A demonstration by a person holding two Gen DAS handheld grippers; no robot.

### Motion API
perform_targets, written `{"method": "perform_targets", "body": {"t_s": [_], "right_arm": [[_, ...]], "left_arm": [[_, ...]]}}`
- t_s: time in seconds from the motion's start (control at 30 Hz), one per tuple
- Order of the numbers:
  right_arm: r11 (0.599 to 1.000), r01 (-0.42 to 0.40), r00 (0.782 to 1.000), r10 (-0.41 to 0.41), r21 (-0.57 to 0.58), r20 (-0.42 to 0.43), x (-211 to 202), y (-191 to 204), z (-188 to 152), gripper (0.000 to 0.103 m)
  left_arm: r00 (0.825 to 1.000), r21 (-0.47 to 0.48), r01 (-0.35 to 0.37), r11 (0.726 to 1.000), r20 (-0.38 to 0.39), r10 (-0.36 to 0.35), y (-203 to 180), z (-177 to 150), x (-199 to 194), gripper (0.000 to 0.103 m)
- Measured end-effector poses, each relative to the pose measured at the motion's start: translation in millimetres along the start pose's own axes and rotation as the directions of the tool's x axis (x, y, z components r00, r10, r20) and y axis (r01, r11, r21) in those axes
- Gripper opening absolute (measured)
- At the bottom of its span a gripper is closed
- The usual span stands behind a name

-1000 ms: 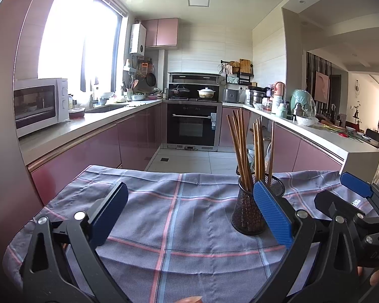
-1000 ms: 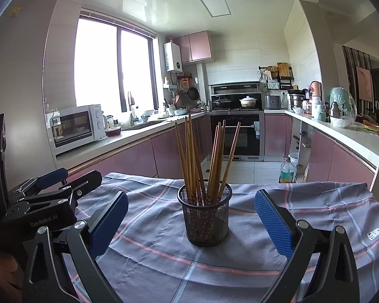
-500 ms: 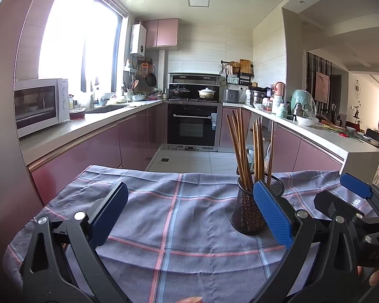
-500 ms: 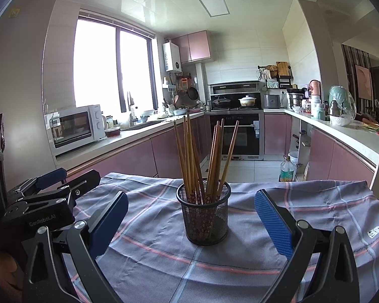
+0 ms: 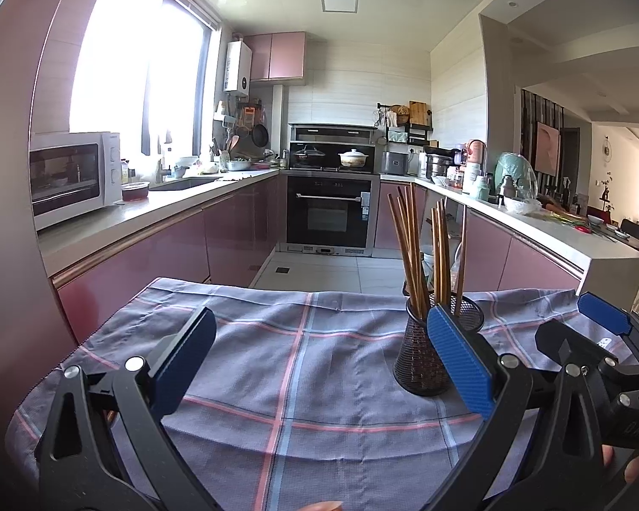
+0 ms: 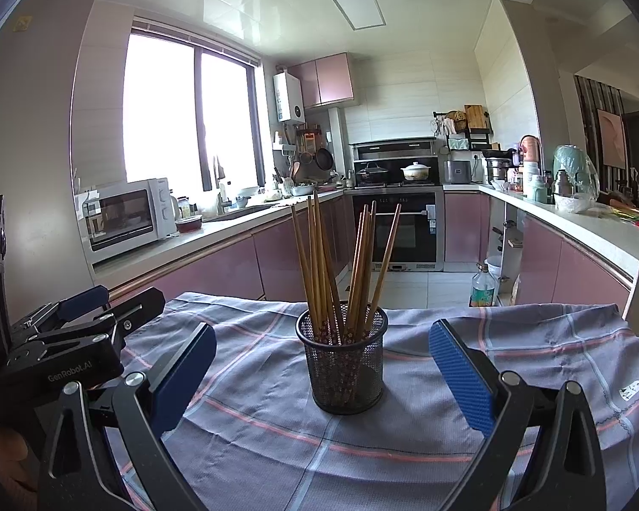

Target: Organize utensils

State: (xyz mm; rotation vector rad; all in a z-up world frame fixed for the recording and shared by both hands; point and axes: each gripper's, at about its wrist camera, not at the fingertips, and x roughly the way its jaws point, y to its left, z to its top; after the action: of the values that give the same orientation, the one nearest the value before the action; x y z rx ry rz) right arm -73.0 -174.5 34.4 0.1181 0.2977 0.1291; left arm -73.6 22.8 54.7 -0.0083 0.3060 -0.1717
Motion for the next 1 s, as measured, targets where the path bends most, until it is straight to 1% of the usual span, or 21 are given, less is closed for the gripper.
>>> {"method": "perform_targets", "body": {"t_s": [1.0], "right_arm": [[1.000, 0.001, 1.000, -0.001, -0.009, 0.011, 1.0, 2.9, 1.1, 0.097]], "left_arm": [[1.000, -0.005, -0.009, 1.000, 0.005, 0.009, 2.0, -1.6, -1.6, 0.098]]}}
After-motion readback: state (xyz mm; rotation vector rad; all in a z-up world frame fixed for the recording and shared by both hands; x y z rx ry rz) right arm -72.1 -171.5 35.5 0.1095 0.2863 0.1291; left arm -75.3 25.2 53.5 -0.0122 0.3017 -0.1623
